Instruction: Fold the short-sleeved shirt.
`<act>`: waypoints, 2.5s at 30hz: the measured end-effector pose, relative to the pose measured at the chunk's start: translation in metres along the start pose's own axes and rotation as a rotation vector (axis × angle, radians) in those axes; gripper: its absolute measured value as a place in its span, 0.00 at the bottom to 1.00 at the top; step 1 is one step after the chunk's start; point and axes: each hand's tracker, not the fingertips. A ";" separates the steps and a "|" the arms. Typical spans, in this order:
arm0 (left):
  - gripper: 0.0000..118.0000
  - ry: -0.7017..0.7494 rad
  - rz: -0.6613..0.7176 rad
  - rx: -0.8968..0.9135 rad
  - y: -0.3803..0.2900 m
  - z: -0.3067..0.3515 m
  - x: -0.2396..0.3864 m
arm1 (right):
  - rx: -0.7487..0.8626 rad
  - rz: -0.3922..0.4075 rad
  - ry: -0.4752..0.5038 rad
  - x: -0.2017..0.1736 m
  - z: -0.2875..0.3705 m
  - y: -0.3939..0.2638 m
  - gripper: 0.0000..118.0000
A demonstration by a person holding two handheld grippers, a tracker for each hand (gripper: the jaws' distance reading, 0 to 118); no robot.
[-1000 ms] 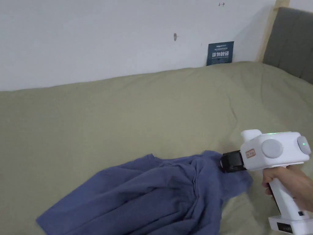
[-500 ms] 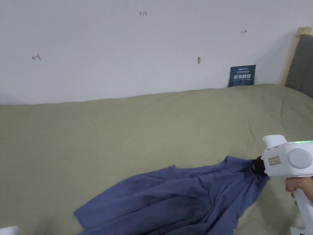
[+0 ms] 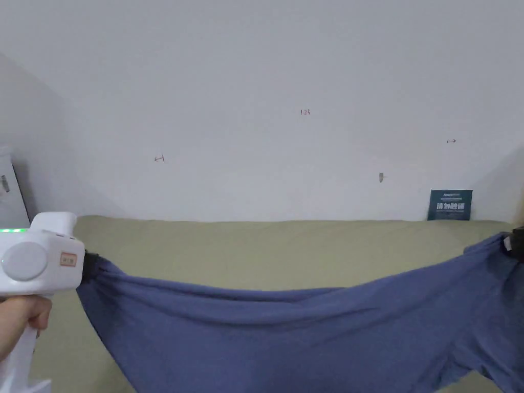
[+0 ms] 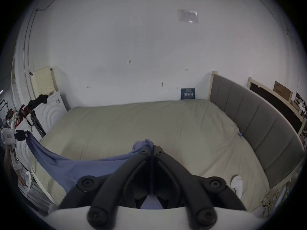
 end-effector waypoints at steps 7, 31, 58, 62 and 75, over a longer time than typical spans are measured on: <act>0.04 0.030 0.001 0.085 0.056 0.017 -0.001 | 0.081 -0.027 -0.025 0.004 0.038 0.036 0.02; 0.04 0.144 0.065 0.221 0.190 -0.110 0.056 | 0.173 -0.042 -0.147 0.009 -0.109 0.162 0.02; 0.04 0.045 -0.082 -0.045 -0.071 -0.166 0.065 | -0.048 0.016 -0.233 0.022 -0.133 -0.109 0.02; 0.04 0.015 -0.067 -0.083 -0.131 -0.121 0.054 | -0.082 0.011 -0.204 0.022 -0.081 -0.166 0.02; 0.04 -0.017 0.015 -0.235 -0.245 -0.045 0.001 | -0.179 -0.046 -0.176 0.041 0.025 -0.271 0.02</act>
